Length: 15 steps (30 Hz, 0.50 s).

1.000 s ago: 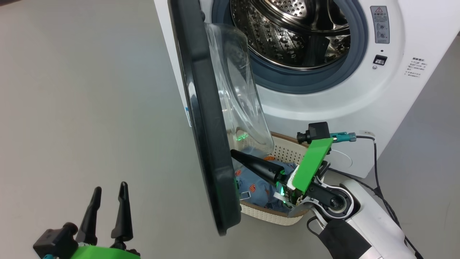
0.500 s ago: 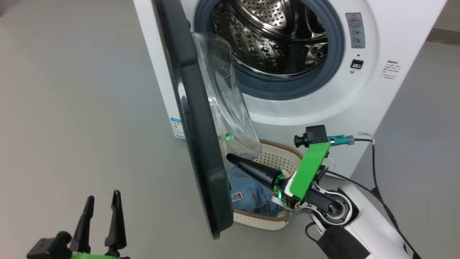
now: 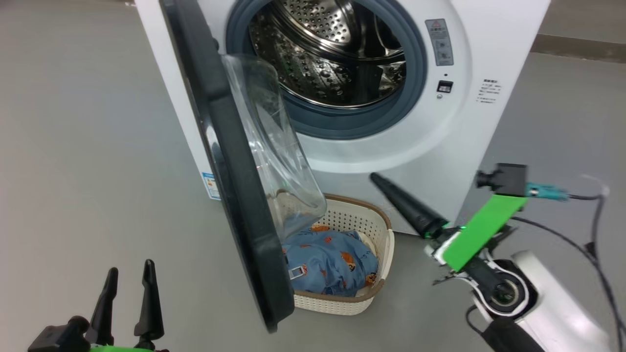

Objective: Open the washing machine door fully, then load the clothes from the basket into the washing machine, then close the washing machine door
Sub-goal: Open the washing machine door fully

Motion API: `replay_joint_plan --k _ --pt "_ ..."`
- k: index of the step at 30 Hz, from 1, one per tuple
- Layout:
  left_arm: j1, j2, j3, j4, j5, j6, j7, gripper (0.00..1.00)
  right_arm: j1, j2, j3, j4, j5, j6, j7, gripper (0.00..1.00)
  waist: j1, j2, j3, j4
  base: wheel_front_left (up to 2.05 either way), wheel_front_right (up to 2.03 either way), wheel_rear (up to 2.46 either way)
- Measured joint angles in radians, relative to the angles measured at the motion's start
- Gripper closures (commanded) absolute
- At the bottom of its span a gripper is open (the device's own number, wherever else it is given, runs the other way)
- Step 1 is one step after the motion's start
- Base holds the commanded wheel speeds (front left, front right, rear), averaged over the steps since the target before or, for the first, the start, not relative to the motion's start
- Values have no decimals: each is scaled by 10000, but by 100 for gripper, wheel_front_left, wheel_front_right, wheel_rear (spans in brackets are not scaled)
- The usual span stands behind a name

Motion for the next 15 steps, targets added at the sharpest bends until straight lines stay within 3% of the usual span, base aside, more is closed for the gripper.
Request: replay_joint_plan --k 5,11,15 --pt "0 0 12 -15 84 0 0 0 194 -920 238 -213 -790 0 -1799 0 0 0 11 -241 0 0 0" --pt "20 2 35 -19 105 0 0 0 396 -2240 1177 207 -2554 0 -4280 0 0 0 -39 -452 0 0 0" --pt "214 0 75 -23 182 0 0 0 714 -2606 1005 752 -3413 0 -4874 0 0 0 -66 -600 0 0 0"
